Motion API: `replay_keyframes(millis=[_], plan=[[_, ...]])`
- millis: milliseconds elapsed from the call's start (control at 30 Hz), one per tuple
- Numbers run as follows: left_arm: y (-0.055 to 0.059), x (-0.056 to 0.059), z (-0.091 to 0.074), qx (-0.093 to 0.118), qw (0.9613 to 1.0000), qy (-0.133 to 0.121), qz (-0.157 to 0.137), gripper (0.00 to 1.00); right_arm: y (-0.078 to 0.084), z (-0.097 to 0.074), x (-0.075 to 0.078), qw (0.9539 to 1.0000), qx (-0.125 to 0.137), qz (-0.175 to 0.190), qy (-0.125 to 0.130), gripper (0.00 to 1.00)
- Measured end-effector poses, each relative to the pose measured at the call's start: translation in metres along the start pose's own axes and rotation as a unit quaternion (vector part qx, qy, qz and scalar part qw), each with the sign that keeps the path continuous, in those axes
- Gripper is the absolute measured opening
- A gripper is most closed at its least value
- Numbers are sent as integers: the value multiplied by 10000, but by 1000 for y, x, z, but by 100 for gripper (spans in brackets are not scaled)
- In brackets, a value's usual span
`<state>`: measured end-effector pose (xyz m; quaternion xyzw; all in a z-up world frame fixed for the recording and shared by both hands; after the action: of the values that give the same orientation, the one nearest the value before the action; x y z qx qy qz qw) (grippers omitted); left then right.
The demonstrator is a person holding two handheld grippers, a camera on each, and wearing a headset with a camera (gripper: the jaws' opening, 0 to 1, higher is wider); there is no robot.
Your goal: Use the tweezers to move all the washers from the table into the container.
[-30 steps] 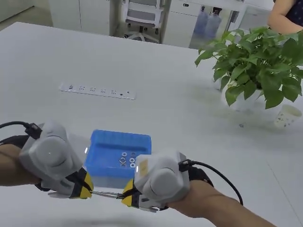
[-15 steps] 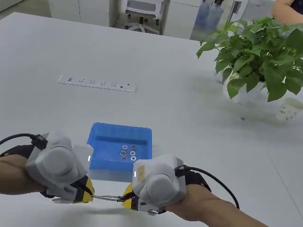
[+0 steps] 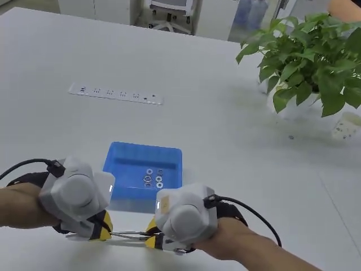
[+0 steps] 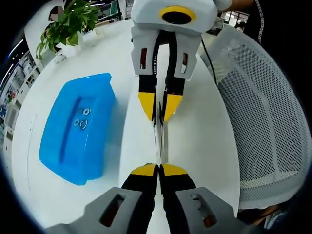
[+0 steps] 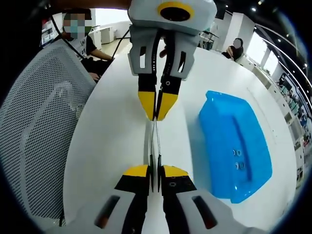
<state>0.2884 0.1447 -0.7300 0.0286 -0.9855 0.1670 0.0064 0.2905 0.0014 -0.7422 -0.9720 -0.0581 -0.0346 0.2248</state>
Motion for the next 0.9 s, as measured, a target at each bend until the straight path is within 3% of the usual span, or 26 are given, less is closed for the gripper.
replay_keyframes(millis=[533, 900], plan=[[-1, 3, 6, 26, 9999, 114, -88, 6, -1, 3, 1, 9998, 9, 154, -97, 13], [4, 1, 3, 16, 9999, 67, -157, 6, -2, 3, 1, 9998, 15, 182, -111, 14]])
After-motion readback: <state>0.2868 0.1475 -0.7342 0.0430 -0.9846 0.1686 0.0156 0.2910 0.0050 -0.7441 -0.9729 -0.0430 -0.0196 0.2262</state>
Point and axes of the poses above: the centre of the closed fingertips' face, and the gripper's own axes: z roughly forward along the fingers, x roughly to its right, y roughly out of its underside, the point moved 9 cm from there along -z, roughly backward along the fingers, and after that the axes turned 10 degrees about -x, right-handed, at the moved point
